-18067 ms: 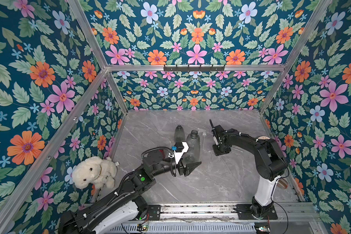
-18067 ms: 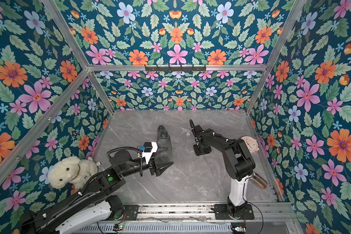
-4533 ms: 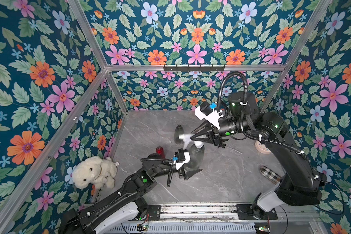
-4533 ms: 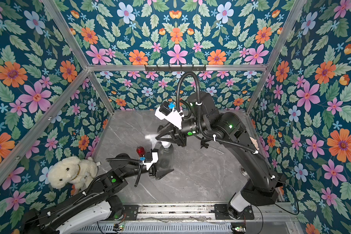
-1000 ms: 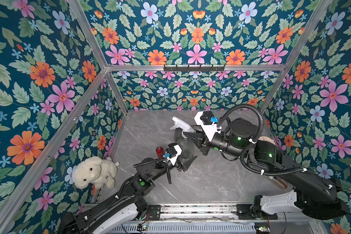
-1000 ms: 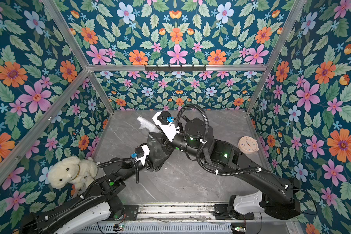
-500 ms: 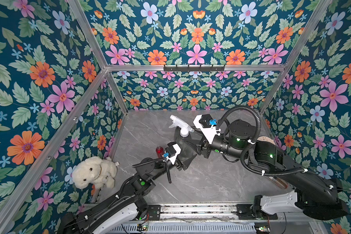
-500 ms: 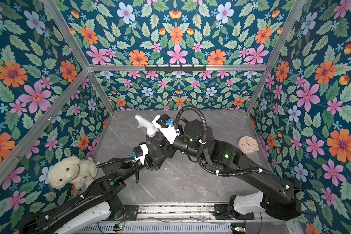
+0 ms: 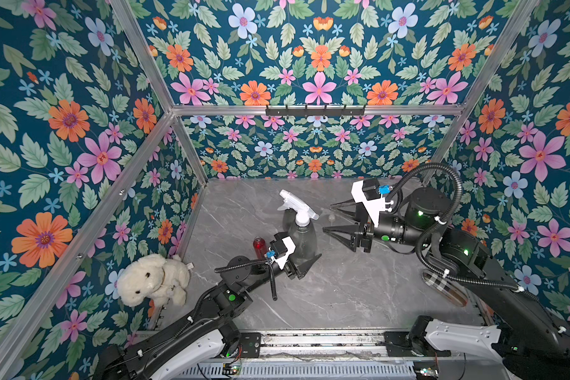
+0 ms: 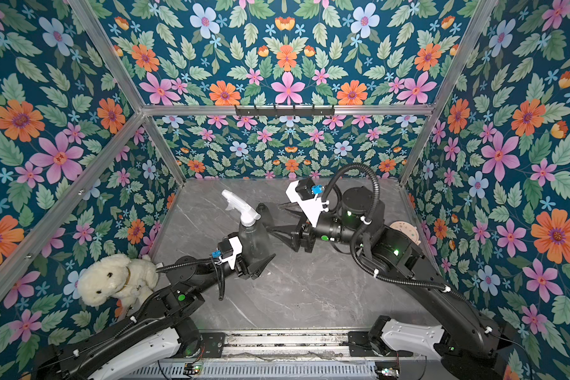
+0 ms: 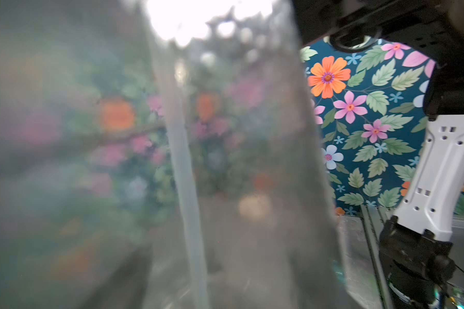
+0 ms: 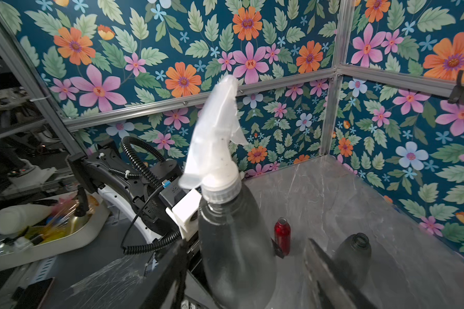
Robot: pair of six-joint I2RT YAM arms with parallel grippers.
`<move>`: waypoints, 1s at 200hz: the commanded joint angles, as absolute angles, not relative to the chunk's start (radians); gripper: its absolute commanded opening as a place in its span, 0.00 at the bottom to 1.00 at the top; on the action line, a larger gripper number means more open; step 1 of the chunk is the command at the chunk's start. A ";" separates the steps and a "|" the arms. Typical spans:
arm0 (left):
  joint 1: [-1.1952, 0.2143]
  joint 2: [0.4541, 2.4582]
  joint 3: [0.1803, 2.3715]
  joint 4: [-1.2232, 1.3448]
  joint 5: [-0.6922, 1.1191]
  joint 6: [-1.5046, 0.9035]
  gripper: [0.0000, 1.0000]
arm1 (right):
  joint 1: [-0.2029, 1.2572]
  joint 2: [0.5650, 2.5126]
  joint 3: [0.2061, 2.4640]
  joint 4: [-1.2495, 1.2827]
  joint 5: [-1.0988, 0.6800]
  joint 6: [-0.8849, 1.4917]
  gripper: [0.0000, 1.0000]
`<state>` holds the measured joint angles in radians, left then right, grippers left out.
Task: Attach spray nozzles to spray bottles
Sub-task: Screw the spray nozzle on the spray bottle.
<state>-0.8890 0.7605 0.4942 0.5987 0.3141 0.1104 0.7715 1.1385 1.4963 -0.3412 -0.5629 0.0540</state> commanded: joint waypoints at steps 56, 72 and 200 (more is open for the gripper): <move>-0.887 0.782 0.500 0.640 0.462 0.101 0.00 | 0.694 1.282 1.599 -0.263 -1.021 0.140 0.76; -0.887 0.784 0.500 0.640 0.468 0.101 0.00 | 0.705 1.298 1.612 -0.286 -1.021 0.125 0.74; -0.887 0.794 0.500 0.662 0.391 0.101 0.00 | 0.824 1.256 1.532 -0.292 -0.735 0.033 0.33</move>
<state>-0.8894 0.7986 0.4953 0.6029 0.4202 0.1043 0.8085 1.2770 1.5585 -0.3294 -0.7853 0.0536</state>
